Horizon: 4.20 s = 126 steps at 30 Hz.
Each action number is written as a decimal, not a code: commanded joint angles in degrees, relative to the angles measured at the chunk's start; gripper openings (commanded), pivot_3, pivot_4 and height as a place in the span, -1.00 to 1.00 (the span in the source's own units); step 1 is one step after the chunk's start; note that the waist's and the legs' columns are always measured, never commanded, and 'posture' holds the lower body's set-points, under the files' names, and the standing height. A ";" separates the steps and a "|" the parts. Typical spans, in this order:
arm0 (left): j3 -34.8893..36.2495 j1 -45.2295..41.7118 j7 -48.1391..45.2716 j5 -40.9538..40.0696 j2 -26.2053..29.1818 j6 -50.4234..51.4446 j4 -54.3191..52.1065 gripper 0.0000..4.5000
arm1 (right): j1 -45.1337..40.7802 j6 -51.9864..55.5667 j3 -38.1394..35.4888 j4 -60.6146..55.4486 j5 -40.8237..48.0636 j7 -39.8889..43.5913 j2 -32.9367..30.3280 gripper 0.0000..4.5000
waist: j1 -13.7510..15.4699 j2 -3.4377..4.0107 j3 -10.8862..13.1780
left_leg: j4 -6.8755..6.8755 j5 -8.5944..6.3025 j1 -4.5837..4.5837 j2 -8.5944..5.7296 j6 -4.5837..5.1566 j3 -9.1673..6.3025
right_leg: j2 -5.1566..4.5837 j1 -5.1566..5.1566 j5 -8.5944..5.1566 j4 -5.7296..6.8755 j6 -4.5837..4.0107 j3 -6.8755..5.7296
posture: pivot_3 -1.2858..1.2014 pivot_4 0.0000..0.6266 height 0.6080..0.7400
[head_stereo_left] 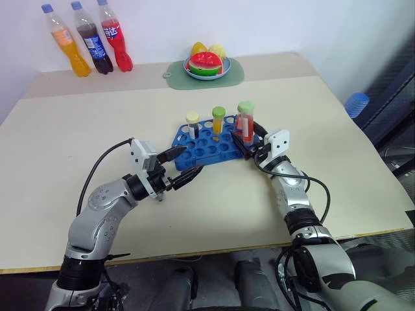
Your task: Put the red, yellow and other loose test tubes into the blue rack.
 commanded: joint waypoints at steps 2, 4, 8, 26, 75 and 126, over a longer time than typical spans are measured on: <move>0.60 0.37 -0.83 -0.24 -0.44 -1.69 -0.06 0.75 | 5.45 7.61 0.47 -15.64 0.09 0.86 -4.99 0.98 | 0.14 0.03 0.02 | 0.00 0.00 -0.01 0.00 0.01 0.02 | 0.00 -0.02 0.00 -0.01 0.00 0.00 | 0.03 -0.52 1.00; 0.48 0.37 -1.06 -0.04 -0.76 -2.05 0.42 0.75 | 8.43 11.78 0.32 -23.18 1.24 1.43 -7.10 0.98 | 0.25 0.03 0.02 | 0.00 -0.02 -0.01 0.00 0.03 0.02 | 0.00 -0.02 0.00 -0.01 0.00 0.00 | 0.03 -0.52 1.00; -0.52 0.35 -1.57 0.35 -1.91 -3.05 1.73 0.75 | 13.90 29.86 0.59 -38.97 3.93 2.60 -12.89 0.98 | 0.60 0.05 0.03 | -0.02 -0.07 0.00 0.02 0.11 0.02 | 0.01 -0.03 0.00 0.00 0.00 0.00 | 0.03 -0.52 1.00; -0.53 1.92 -0.93 0.65 -2.65 -3.40 0.25 0.75 | -6.85 61.46 4.31 -32.27 8.59 5.71 -17.99 0.98 | 1.41 0.00 0.05 | 0.02 -0.16 -0.09 0.00 0.28 0.11 | -0.07 -0.01 0.01 -0.16 0.00 -0.02 | 0.03 -0.52 1.00; -0.31 1.57 -0.70 0.35 -2.71 -2.47 0.29 0.75 | 5.36 44.47 3.10 -38.05 3.85 0.72 -13.86 0.99 | 1.28 0.00 0.06 | -0.01 -0.15 -0.08 0.00 0.25 0.10 | -0.06 -0.04 0.01 -0.15 0.00 -0.02 | 0.03 -0.52 1.00; -3.67 0.22 -26.68 -1.14 11.75 -2.98 -0.54 0.75 | -2.52 85.48 25.02 -46.34 7.55 16.46 -45.25 -0.65 | 2.14 -0.08 0.14 | 0.09 -0.28 -0.44 -0.03 0.46 0.06 | -0.20 -0.22 0.01 -0.28 0.01 -0.21 | 0.03 -0.52 1.00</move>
